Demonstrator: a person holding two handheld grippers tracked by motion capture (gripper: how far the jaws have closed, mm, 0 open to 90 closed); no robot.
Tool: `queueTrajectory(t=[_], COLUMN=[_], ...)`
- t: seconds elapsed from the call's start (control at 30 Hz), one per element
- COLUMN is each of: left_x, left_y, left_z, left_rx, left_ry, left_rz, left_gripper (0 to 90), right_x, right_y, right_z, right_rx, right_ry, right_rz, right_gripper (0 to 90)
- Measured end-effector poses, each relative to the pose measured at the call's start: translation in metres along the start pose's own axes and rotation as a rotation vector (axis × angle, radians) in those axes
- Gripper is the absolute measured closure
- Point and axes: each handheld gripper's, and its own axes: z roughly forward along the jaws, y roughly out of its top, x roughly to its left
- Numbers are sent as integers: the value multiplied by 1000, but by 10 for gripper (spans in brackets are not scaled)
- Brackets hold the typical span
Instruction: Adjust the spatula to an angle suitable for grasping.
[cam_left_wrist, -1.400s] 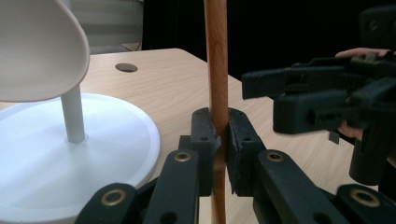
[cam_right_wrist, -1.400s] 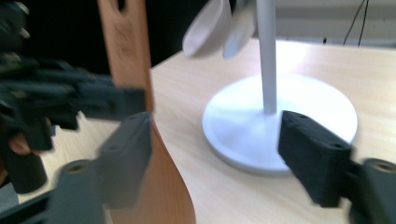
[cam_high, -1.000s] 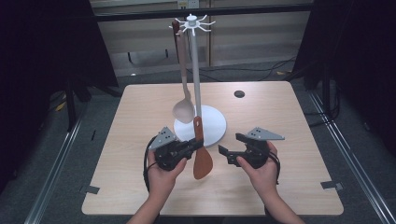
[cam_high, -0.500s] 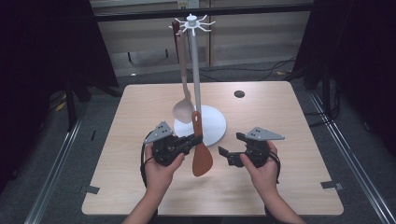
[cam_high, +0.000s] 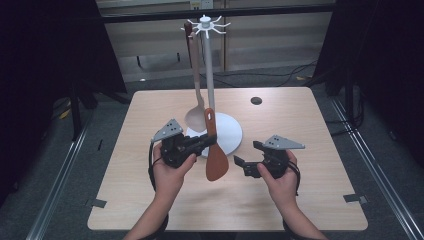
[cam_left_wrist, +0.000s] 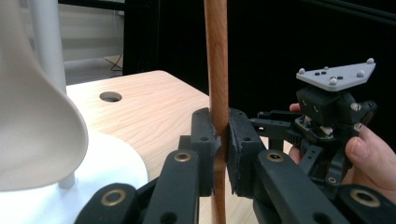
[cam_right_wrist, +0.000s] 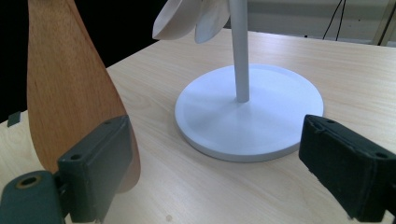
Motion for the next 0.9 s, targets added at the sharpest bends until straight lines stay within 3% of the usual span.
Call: queueTrajectory(t=[0.33,0.6,0.9], left_x=[5,8,12], left_y=[27,46,57], left_z=[-1,-1,-1], left_rx=[-31,-10,-64], left_ry=[-20,-21,-45], left_rz=[5,18,-5], left_gripper=[827,828,828], right_x=[1,7,8], right_y=[-1,0,-1], right_z=[0,2,-1], right_rx=[1,0,0], right_ry=[5,22,19], right_rz=[-5,-14,-15], right_gripper=[97,97,97])
